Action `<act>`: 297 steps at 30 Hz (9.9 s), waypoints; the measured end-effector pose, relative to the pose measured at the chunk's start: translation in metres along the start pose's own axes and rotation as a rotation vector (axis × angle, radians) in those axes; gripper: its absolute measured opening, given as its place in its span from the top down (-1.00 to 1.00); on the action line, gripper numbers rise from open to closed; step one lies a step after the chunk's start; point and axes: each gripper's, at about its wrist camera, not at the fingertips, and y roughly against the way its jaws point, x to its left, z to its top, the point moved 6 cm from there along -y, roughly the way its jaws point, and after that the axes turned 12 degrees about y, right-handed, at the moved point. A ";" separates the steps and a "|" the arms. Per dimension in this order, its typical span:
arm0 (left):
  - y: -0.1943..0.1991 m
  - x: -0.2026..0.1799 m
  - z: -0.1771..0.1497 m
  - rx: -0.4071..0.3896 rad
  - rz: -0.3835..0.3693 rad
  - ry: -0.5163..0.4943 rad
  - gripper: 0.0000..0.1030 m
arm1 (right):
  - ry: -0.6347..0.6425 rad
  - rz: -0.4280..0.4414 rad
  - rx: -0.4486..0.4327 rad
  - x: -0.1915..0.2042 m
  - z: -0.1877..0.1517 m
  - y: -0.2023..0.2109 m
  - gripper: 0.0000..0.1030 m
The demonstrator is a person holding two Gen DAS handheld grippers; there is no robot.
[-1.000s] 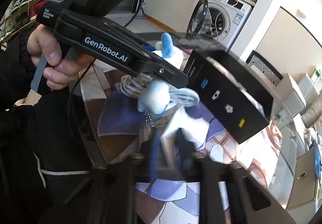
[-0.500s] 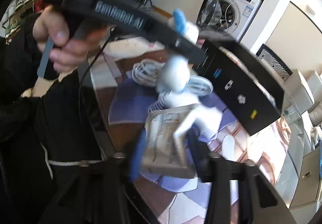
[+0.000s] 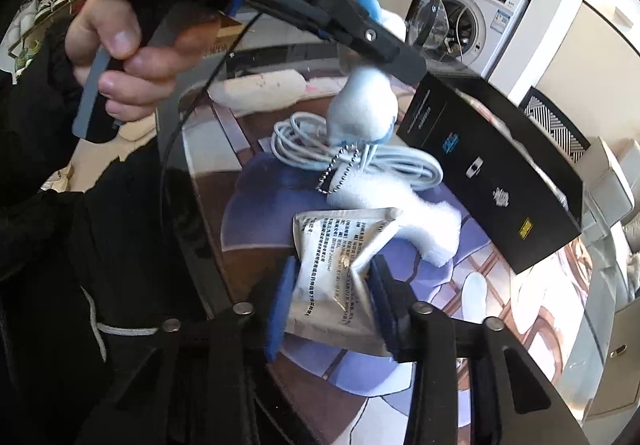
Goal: Organize soft objects
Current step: 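Carry cable and plush with the left gripper to the box while the right carries the sachet, then open the left gripper over the box while the right gripper releases the sachet, then move the right gripper to the white foam block and close on it, then close the left gripper on the remaining white cable coil, then carry the foam block with the right gripper to the box while the left carries the cable, then open the right gripper over the box while the left gripper releases the cable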
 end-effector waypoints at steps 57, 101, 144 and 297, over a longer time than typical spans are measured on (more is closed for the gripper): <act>-0.082 -0.009 0.091 -0.050 0.094 0.004 0.16 | -0.550 -0.357 -0.195 -0.210 0.026 0.020 0.03; -0.017 0.019 0.019 -0.079 0.239 -0.094 -1.00 | -0.567 -0.275 -0.175 -0.133 -0.006 0.030 -0.99; -0.012 0.043 0.002 -0.013 0.233 -0.033 -1.00 | -0.442 -0.042 -0.010 -0.063 0.019 -0.054 -0.77; -0.052 0.005 0.069 -0.074 0.222 -0.062 -1.00 | -0.590 -0.350 -0.230 -0.172 -0.007 0.038 -0.99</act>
